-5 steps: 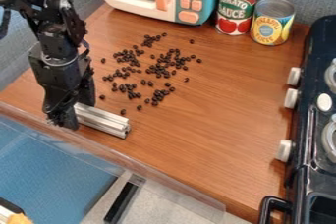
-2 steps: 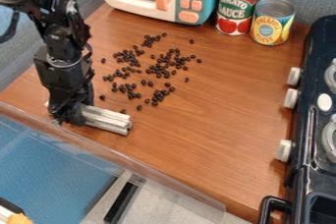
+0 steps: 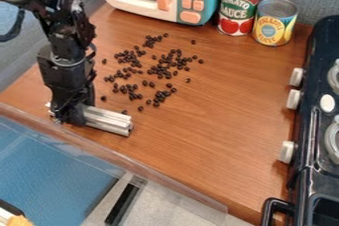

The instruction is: Sweep into pile

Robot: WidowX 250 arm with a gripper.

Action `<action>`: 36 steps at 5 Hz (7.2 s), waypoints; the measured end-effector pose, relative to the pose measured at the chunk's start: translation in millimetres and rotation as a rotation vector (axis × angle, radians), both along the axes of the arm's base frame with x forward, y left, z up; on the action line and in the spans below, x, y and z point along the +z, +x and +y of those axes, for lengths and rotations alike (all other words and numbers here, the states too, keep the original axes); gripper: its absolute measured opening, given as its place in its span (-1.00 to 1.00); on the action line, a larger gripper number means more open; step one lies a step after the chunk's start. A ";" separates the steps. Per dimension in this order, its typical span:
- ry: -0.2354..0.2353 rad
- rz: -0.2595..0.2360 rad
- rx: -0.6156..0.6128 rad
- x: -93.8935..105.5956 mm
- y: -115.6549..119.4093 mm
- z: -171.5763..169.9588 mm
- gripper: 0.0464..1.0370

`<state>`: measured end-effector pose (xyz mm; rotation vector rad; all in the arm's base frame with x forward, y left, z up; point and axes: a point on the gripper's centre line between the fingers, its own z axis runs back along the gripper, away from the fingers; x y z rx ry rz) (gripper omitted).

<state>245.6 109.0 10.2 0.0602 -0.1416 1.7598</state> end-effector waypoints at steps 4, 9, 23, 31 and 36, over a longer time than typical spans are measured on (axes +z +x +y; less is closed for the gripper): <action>0.019 -0.057 0.105 -0.2 48.1 16.0 -0.32; 0.038 -0.106 0.087 2.1 98.9 9.3 -0.32; -0.021 -0.023 0.378 3.8 23.9 -86.3 -0.32; 0.030 -0.105 0.482 -3.1 116.7 -53.2 -0.32; -0.009 -0.062 0.397 -1.4 121.8 -35.0 -0.32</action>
